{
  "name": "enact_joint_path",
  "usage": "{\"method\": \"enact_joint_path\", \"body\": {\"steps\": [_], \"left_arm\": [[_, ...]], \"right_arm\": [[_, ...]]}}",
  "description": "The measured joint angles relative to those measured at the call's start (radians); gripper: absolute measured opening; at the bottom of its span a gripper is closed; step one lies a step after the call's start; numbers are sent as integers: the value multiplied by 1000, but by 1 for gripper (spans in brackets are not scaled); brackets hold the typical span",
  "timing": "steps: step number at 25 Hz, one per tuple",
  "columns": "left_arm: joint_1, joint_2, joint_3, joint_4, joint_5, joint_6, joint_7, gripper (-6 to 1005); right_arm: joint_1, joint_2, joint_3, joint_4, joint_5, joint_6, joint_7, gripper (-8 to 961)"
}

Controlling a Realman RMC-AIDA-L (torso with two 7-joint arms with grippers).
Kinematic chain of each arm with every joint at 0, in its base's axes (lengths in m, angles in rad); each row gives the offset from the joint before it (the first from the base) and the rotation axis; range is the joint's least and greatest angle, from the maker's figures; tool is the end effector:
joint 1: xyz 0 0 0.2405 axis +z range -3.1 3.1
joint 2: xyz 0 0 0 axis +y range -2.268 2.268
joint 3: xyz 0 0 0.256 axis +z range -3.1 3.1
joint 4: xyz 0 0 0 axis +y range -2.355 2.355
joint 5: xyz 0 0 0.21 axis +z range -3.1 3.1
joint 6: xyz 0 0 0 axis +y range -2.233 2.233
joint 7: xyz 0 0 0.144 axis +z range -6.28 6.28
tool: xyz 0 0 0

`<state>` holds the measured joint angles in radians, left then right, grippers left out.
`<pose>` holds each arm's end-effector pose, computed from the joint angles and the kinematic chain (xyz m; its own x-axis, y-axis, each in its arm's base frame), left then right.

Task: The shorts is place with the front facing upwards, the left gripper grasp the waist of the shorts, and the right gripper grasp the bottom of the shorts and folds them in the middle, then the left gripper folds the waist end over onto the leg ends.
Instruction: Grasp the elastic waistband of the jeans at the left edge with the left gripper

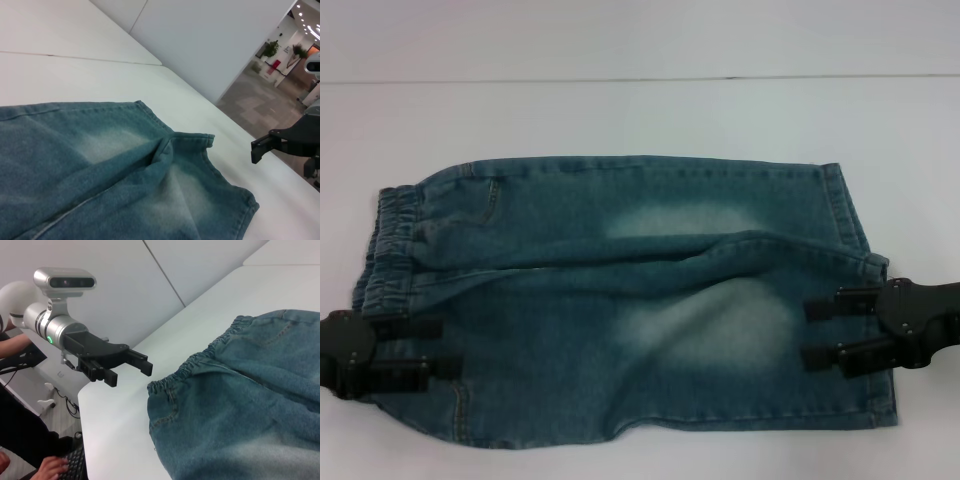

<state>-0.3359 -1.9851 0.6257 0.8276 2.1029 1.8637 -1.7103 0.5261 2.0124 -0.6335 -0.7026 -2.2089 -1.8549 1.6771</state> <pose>-0.3149 0.2595 0.0640 0.6391 0.6484 0.4137 0.6966 -0.7160 0.0461 0.2738 0.2945 0.0277 0.7176 -0.6106 -0.3349 -0.5965 -0.7871 0.1570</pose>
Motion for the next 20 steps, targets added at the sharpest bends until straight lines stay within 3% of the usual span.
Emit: {"method": "enact_joint_path", "body": {"steps": [11,16,20], "left_arm": [[-2,-1,-6,5,22,0,-9,820],[6,24,-71,16,38,-10,-33,818],[18,52,-134,21,132,-53,-37,817]], "right_arm": [[0,-4,1,0,0,1,2,944],[1,-3,1,0,0,0,2,944],[1,-3,4,0,2,0,-1,945]]}}
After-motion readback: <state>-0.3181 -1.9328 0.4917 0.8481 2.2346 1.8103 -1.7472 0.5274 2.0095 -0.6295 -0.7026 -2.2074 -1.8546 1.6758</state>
